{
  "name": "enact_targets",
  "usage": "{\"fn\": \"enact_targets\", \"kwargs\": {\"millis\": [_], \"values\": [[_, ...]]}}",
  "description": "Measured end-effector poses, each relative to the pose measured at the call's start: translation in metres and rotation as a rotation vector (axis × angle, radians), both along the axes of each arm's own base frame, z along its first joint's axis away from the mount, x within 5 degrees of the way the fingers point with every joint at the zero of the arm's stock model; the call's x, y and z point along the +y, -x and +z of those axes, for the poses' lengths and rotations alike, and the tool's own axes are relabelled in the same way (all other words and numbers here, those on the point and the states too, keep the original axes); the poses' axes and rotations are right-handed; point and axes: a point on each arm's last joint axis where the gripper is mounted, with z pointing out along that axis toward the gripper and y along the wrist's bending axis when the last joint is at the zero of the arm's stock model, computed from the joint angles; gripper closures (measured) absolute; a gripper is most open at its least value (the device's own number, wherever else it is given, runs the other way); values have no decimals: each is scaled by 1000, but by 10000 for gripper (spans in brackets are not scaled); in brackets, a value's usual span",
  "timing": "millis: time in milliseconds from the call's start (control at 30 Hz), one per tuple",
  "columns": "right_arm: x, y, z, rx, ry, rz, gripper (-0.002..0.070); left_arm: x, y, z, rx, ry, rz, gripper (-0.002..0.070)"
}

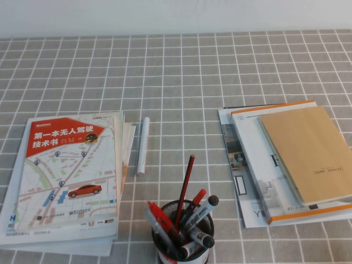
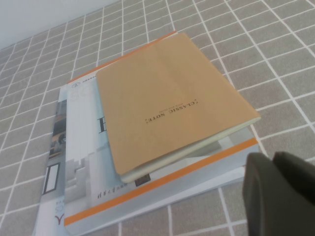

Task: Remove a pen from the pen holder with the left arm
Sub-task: 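Take a marker out of the pen holder and lay it on the table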

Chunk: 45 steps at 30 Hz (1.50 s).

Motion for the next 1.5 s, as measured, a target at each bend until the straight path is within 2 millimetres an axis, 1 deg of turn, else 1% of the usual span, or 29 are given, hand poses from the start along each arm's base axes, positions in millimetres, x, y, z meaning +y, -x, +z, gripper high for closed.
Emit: {"fn": "enact_targets", "kwargs": {"millis": [100, 167, 267, 333, 400, 533, 567, 667, 767, 833, 900, 933, 1000, 1100, 1167, 1233, 1333, 1500], "values": [[0, 0, 0, 0, 0, 0, 689, 4, 1, 3, -29, 18, 38, 677], [0, 0, 0, 0, 0, 0, 689, 3, 0, 2, -24, 23, 31, 677], [0, 0, 0, 0, 0, 0, 689, -2, 0, -2, 19, 17, -26, 677], [0, 0, 0, 0, 0, 0, 689, -8, 1, 1, 48, -9, -90, 677], [0, 0, 0, 0, 0, 0, 689, -16, 3, 13, 64, -74, -173, 677], [0, 0, 0, 0, 0, 0, 689, -32, 6, 51, 98, -320, -335, 677], [0, 0, 0, 0, 0, 0, 689, -36, 3, 59, 129, -379, -388, 677], [0, 0, 0, 0, 0, 0, 689, -47, -4, 73, 208, -523, -544, 677], [0, 0, 0, 0, 0, 0, 689, -55, -20, 71, 328, -612, -703, 677], [0, 0, 0, 0, 0, 0, 689, -58, -29, 69, 373, -640, -779, 677], [0, 0, 0, 0, 0, 0, 689, -62, -37, 68, 378, -676, -855, 669], [0, 0, 0, 0, 0, 0, 689, -64, -40, 68, 377, -677, -880, 657], [0, 0, 0, 0, 0, 0, 689, -68, -48, 69, 353, -692, -944, 603], [0, 0, 0, 0, 0, 0, 689, -72, -60, 69, 326, -679, -990, 468], [0, 0, 0, 0, 0, 0, 689, -74, -68, 68, 323, -648, -1018, 362], [0, 0, 0, 0, 0, 0, 689, -77, -74, 66, 324, -613, -1058, 302], [0, 0, 0, 0, 0, 0, 689, -80, -81, 64, 330, -563, -1119, 272], [0, 0, 0, 0, 0, 0, 689, -82, -84, 62, 335, -560, -1151, 279]]}}
